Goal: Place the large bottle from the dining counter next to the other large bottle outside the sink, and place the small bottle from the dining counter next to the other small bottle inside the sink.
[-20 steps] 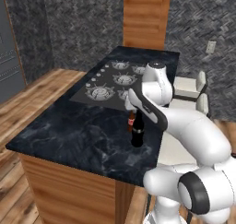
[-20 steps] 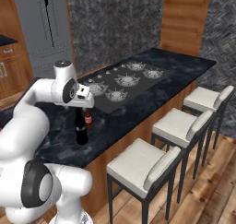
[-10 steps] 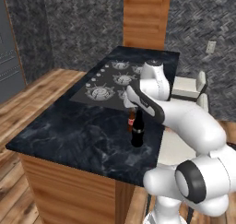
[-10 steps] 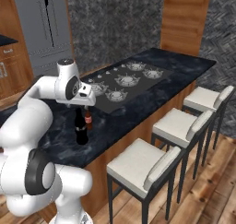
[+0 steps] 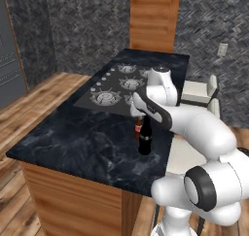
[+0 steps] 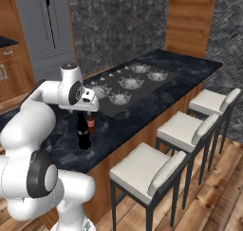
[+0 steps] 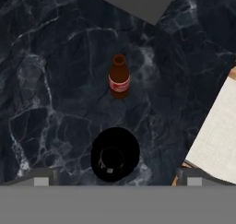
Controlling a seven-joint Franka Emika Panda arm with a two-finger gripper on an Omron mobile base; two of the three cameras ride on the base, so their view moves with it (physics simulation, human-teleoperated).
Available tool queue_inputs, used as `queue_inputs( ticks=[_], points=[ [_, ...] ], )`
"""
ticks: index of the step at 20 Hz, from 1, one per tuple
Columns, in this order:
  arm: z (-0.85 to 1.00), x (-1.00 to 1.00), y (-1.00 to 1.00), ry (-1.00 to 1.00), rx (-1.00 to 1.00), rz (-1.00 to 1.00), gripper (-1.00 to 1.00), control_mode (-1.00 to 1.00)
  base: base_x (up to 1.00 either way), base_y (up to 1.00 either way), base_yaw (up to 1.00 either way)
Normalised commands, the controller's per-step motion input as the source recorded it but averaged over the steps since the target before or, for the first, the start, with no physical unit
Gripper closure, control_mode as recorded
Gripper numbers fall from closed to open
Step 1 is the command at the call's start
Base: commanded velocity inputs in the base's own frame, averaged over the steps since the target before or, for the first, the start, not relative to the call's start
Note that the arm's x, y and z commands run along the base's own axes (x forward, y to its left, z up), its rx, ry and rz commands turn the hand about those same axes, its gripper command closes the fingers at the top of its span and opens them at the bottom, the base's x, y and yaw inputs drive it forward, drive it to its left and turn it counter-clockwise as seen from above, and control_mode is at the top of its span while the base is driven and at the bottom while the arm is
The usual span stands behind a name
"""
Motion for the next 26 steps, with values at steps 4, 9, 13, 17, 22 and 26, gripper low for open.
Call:
queue_inputs(
  ticks=[4,9,13,17,22,26],
  points=[
    [-0.22,0.0,0.0,0.0,0.0,0.0,-1.0,-1.0,0.0,0.0,0.0],
    [-0.09,0.0,0.0,0.0,0.0,0.0,-1.0,-1.0,0.0,0.0,0.0],
    [0.0,0.01,0.03,0.02,0.0,0.0,-1.0,-1.0,0.0,0.0,0.0],
    [0.0,0.14,0.06,0.08,0.0,0.0,-1.0,-1.0,0.0,0.0,0.0],
    [0.0,0.14,0.03,0.01,0.0,0.0,-1.0,-1.0,0.0,0.0,0.0],
    [0.0,0.03,0.0,0.0,0.0,0.0,-1.0,-1.0,0.0,0.0,0.0]
  ],
)
